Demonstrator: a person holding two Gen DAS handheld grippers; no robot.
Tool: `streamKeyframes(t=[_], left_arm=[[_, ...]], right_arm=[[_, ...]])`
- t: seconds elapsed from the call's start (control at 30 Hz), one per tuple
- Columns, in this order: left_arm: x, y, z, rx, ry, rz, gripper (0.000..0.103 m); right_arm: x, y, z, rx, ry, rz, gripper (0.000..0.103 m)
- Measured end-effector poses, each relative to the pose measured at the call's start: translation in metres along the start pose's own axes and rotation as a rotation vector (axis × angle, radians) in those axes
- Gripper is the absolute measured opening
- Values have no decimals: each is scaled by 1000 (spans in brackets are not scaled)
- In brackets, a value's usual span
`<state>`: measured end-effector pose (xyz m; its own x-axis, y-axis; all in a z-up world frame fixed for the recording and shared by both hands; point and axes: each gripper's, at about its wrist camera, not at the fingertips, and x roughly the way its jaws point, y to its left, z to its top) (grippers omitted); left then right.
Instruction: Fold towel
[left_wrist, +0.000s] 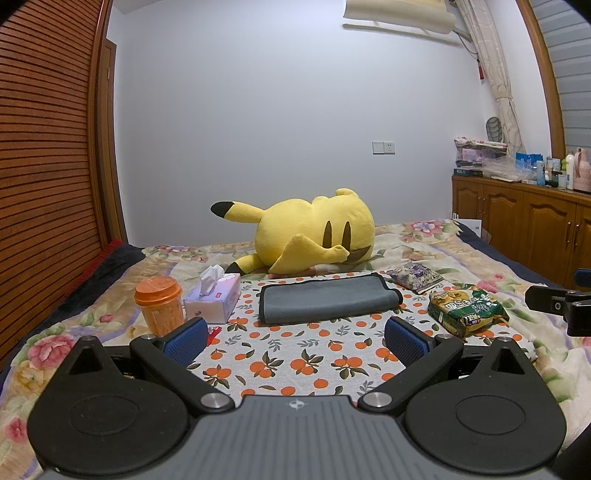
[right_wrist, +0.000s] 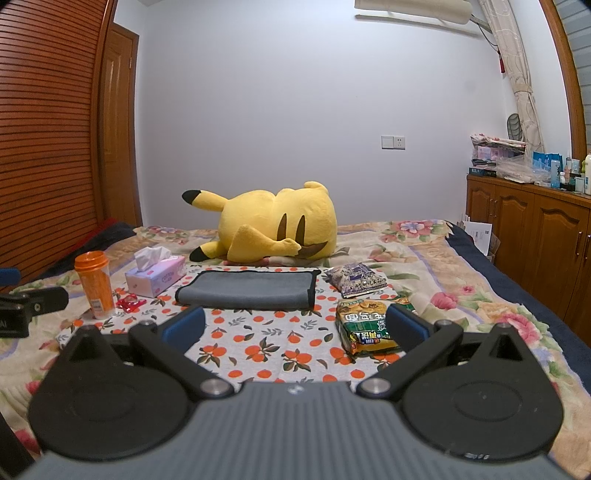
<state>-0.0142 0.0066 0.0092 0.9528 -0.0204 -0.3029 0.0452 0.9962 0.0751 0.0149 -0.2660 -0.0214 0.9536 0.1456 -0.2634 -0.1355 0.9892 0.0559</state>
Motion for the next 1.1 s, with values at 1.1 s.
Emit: streamKeyframes(t=[1.1], left_arm=[[0, 2, 0, 3, -3, 3, 103]], right_arm=[[-1, 0, 0, 0, 0, 0, 103]])
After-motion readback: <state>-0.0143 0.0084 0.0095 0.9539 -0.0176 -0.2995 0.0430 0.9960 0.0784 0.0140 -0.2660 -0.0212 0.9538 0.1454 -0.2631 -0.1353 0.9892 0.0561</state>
